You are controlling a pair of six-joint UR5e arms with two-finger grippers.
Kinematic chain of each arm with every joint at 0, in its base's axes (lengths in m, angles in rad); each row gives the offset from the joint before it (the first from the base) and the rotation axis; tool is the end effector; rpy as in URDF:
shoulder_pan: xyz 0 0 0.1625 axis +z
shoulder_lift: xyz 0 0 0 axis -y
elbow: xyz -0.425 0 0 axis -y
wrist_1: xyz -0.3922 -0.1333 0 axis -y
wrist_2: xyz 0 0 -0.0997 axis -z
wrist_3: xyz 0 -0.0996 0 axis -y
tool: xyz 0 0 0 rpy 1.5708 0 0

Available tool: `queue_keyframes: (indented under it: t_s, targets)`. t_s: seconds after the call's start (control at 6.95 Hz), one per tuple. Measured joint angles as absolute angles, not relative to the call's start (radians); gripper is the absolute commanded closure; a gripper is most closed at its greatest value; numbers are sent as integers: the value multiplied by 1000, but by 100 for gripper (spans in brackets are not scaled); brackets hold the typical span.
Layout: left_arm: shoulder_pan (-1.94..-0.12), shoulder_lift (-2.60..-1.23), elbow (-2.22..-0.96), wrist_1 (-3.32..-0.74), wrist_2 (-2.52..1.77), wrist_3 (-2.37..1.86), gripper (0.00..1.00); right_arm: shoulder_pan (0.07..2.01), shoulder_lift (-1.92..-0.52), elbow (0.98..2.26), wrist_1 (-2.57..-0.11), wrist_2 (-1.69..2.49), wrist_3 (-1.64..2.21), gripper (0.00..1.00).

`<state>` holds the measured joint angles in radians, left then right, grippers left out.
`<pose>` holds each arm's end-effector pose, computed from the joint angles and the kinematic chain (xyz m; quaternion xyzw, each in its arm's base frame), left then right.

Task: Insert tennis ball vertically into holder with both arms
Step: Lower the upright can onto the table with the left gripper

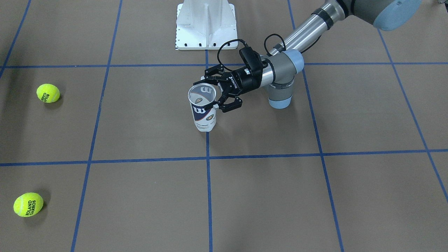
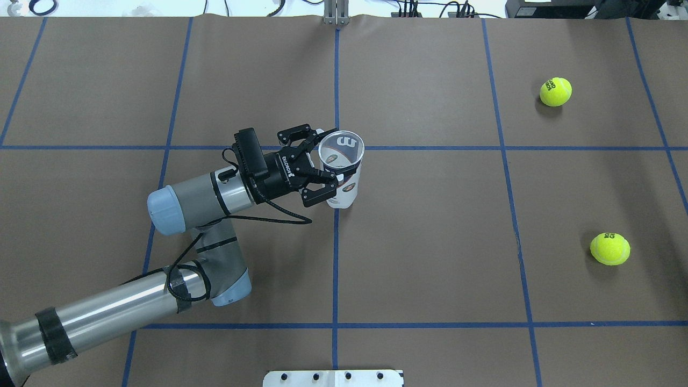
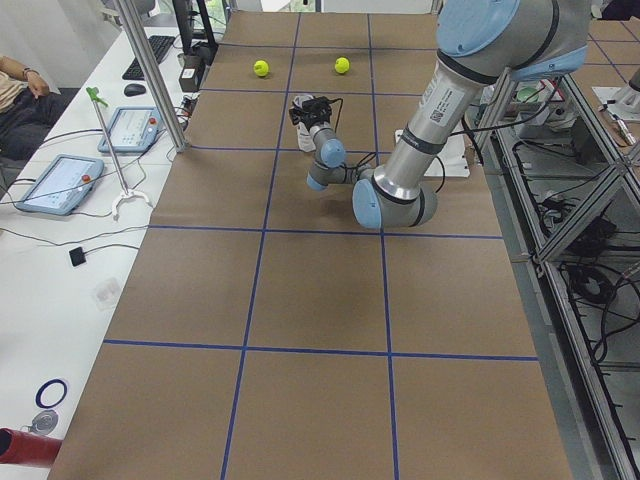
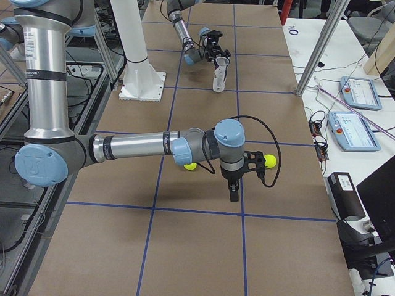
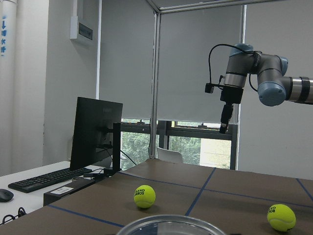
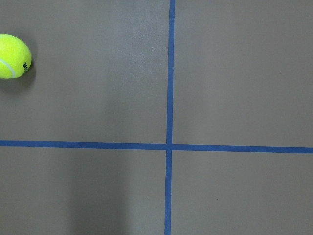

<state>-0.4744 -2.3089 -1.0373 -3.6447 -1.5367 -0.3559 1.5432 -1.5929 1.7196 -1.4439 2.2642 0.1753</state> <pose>0.5432 -0.4326 0.2567 0.6838 0.5977 0.1369 0.3955 0.0559 -0.4971 0.5870 0.0842 -0.3474 0.0260 0.9336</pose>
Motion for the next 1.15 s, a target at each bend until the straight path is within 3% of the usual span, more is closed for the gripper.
queue_keyframes:
  t_s: [1.15]
  targets:
    - [-454, -2306, -1047, -3646, -1532, -356, 23, 1513, -1585, 1725, -1454, 2318, 262, 0]
